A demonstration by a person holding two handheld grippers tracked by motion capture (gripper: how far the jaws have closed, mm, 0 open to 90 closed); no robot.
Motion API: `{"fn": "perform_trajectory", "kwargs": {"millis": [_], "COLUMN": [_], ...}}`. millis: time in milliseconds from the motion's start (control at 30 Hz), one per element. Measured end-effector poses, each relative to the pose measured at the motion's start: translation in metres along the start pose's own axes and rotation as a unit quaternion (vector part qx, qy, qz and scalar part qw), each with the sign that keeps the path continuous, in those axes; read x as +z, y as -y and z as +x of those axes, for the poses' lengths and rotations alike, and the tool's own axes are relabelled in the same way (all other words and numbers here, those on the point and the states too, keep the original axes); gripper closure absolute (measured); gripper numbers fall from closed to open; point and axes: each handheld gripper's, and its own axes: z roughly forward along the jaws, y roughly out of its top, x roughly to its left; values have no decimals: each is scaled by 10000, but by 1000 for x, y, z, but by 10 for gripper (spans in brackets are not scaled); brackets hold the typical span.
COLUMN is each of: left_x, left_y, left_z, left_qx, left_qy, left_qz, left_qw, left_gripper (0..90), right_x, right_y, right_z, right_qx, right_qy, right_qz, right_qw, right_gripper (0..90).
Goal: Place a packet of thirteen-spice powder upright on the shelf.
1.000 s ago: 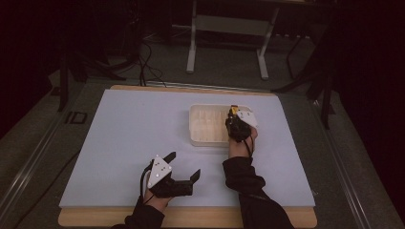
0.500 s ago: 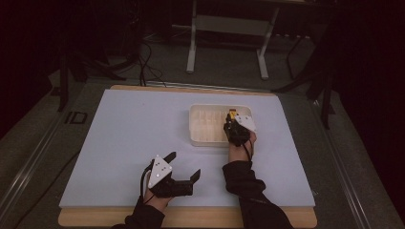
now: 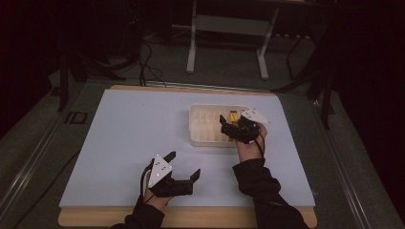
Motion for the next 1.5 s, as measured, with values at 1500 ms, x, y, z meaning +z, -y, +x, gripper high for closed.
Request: {"fn": "perform_trajectory", "kwargs": {"millis": [1500], "left_x": [-2], "left_y": [-1], "left_z": [-1], "left_qx": [-37], "left_qy": [81], "left_qz": [-9], "left_qw": [10000], "left_gripper": [7], "right_x": [-128], "right_y": [44], "right_z": [-16], "right_qx": [-852], "right_qy": [-1323], "right_qz": [130], "right_qw": [9875], "right_gripper": [139]}}
